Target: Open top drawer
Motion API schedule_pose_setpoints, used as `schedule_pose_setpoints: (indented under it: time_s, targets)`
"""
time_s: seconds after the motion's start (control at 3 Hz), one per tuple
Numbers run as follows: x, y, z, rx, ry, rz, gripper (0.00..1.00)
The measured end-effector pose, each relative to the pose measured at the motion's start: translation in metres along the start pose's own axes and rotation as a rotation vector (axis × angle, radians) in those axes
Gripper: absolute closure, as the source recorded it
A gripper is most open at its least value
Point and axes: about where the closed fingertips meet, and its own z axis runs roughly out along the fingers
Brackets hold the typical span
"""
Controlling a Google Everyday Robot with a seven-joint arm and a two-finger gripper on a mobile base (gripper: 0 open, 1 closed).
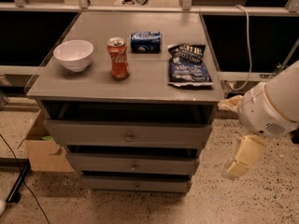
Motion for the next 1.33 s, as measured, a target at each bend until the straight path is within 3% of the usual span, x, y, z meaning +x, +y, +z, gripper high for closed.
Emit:
schedule_pose_setpoints:
  time_s: [0.33, 0.67, 1.0, 1.33]
  targets:
    - [0.012, -0.010, 0.033, 0.016, 0.001, 0.024, 0.00]
    - [0.012, -0.009, 0.034, 0.015, 0.001, 0.023, 0.00]
    - [0.015, 0.001, 0.062, -0.018, -0.023, 0.037, 0.00]
    - [0.014, 0.009, 0.119, -0.093, -0.037, 0.037, 0.00]
